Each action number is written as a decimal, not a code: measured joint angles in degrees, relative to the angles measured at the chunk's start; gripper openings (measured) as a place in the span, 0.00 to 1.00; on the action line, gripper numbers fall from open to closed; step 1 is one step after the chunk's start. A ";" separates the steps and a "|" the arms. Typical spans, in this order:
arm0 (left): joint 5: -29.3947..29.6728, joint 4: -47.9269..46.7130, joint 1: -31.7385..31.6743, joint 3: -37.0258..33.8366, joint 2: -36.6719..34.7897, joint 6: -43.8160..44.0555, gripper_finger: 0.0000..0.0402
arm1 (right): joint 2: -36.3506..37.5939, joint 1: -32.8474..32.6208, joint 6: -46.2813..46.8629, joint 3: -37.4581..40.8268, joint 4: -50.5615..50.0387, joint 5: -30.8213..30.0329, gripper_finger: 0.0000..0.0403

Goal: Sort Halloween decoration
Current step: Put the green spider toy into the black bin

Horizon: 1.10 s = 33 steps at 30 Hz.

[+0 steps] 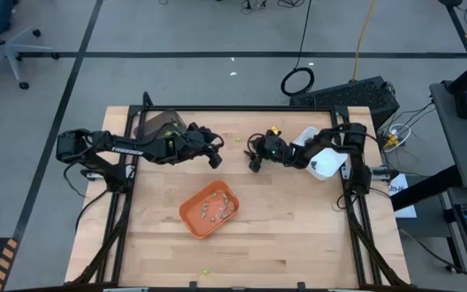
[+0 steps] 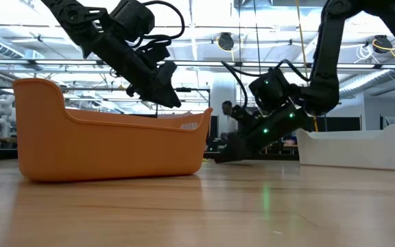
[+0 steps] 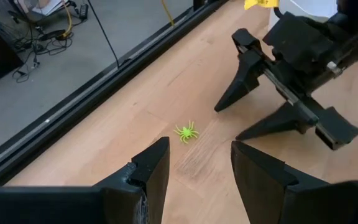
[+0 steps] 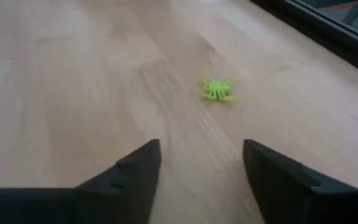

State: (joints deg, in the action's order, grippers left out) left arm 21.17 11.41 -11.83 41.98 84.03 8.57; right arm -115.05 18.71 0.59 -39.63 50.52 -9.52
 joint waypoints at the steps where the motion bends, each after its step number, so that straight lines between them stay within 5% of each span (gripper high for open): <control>1: 0.00 -0.04 -0.01 0.00 0.00 -0.05 0.43 | -0.90 -0.15 0.32 -0.11 1.20 -0.17 0.59; 12: 0.02 -0.14 -0.03 0.00 0.00 -0.36 0.43 | -9.85 -1.23 3.23 -3.34 10.31 -4.15 0.84; 33: 0.02 -0.39 -0.03 0.00 0.00 -0.01 0.43 | -11.56 -1.51 4.03 -6.77 10.44 -6.93 0.85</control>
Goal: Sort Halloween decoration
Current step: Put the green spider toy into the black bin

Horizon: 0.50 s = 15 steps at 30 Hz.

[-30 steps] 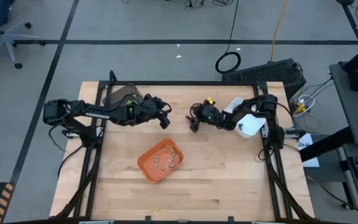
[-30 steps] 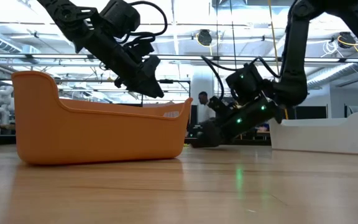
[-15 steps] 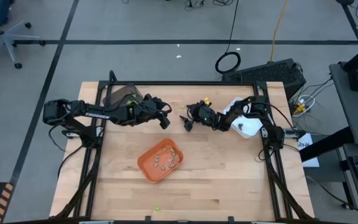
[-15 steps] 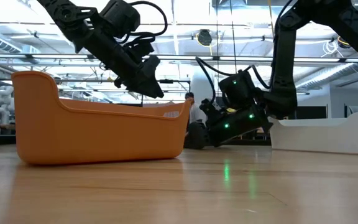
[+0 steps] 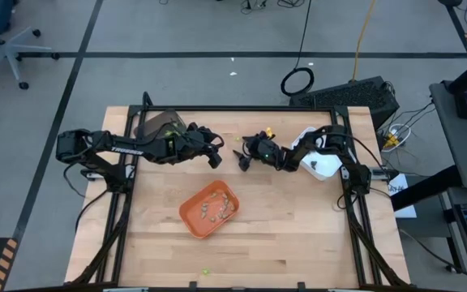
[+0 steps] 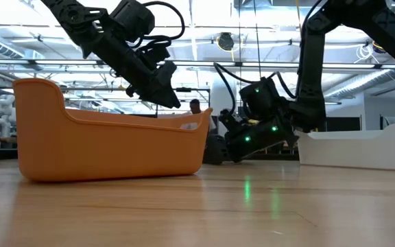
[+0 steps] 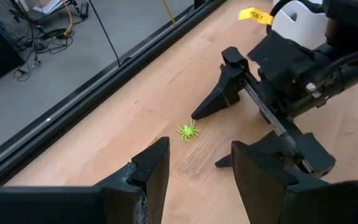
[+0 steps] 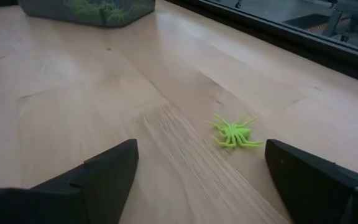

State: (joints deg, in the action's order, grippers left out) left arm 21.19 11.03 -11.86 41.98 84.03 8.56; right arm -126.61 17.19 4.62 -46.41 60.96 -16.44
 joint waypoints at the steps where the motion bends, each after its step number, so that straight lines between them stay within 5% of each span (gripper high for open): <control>1: 0.00 0.00 0.00 0.00 0.00 0.00 0.43 | 0.04 0.18 0.10 -0.68 -1.24 -0.10 0.85; 15: 0.00 -1.26 0.00 0.00 0.00 0.02 0.43 | 0.13 -0.55 3.46 -6.44 -11.86 -5.73 0.84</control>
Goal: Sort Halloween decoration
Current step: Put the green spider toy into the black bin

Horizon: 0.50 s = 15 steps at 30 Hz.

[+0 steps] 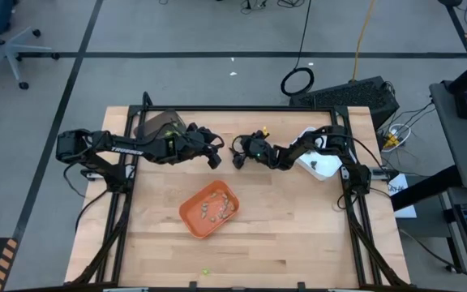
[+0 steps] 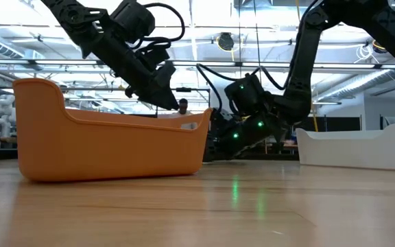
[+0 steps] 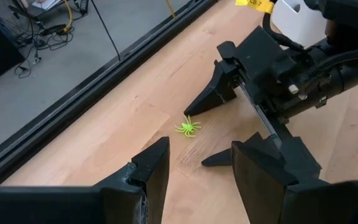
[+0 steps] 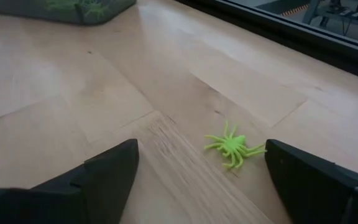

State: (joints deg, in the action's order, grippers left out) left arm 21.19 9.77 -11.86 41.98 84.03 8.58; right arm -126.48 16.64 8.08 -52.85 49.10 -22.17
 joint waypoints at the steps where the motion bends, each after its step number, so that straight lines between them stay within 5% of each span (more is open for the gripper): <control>1: 0.00 -0.14 0.00 0.00 0.00 -0.02 0.43 | 0.02 0.00 -0.02 -0.03 -0.26 0.04 0.83; 15: 0.00 -0.01 0.00 -1.41 -0.02 0.17 0.43 | -0.02 -0.26 -1.96 0.03 0.49 6.33 0.51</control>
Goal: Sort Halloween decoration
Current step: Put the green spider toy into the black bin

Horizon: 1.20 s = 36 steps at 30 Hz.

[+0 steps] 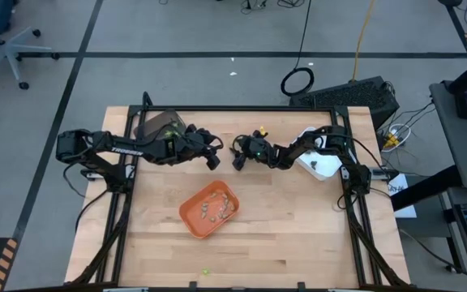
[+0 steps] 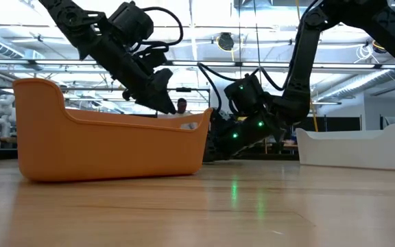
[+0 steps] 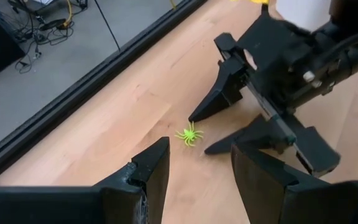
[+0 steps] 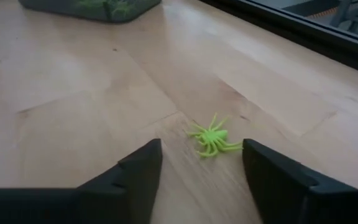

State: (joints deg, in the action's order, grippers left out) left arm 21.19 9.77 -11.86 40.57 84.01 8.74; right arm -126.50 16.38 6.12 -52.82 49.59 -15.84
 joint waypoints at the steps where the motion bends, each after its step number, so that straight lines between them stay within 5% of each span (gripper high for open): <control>1: 0.00 -0.01 0.00 -0.22 0.00 0.32 0.43 | 0.00 0.00 -0.17 0.00 0.02 0.23 0.49; 14: 0.02 0.39 -0.83 -3.12 0.00 2.52 0.43 | -0.04 -0.83 -3.12 0.05 0.20 5.42 0.28; 28: 0.02 0.41 -0.87 -3.38 0.00 2.91 0.43 | 0.35 -1.03 -2.92 0.07 -0.39 9.95 0.25; 36: 0.02 0.39 -2.02 -3.38 0.00 2.49 0.43 | 0.37 -1.16 0.17 0.07 -1.22 7.96 0.15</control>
State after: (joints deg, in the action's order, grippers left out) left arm 21.21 10.15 -13.88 37.19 84.01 11.24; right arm -126.13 15.22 6.29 -52.75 48.37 -7.88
